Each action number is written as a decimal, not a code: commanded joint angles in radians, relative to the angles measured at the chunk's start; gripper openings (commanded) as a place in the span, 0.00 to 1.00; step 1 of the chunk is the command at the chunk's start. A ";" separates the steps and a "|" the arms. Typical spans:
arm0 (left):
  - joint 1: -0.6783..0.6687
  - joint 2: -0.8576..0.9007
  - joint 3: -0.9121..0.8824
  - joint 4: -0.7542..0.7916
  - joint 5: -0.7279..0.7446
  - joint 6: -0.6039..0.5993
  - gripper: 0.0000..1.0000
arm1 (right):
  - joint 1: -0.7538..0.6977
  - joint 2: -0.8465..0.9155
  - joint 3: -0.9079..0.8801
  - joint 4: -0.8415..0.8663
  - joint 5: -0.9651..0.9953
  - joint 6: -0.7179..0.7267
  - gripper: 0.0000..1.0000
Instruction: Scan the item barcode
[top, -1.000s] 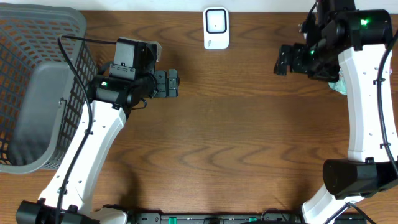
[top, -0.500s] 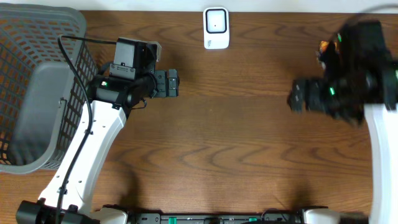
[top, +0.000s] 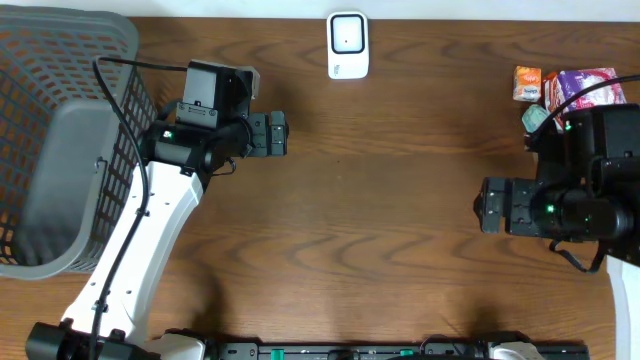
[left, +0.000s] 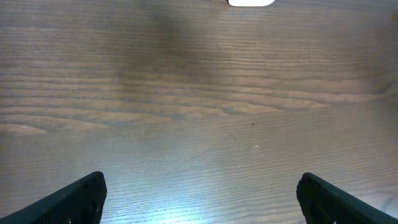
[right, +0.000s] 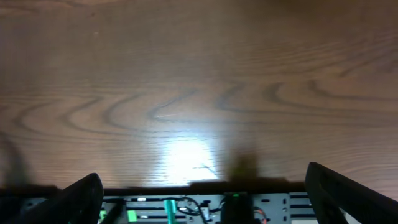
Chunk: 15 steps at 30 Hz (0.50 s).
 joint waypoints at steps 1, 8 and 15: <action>0.003 0.000 0.005 -0.002 -0.006 0.006 0.98 | 0.005 -0.047 -0.007 0.004 0.038 -0.028 0.99; 0.003 0.000 0.005 -0.002 -0.006 0.006 0.98 | -0.003 -0.200 -0.037 0.053 0.037 0.029 0.99; 0.003 0.000 0.005 -0.002 -0.006 0.006 0.98 | -0.115 -0.549 -0.356 0.373 -0.005 -0.072 0.99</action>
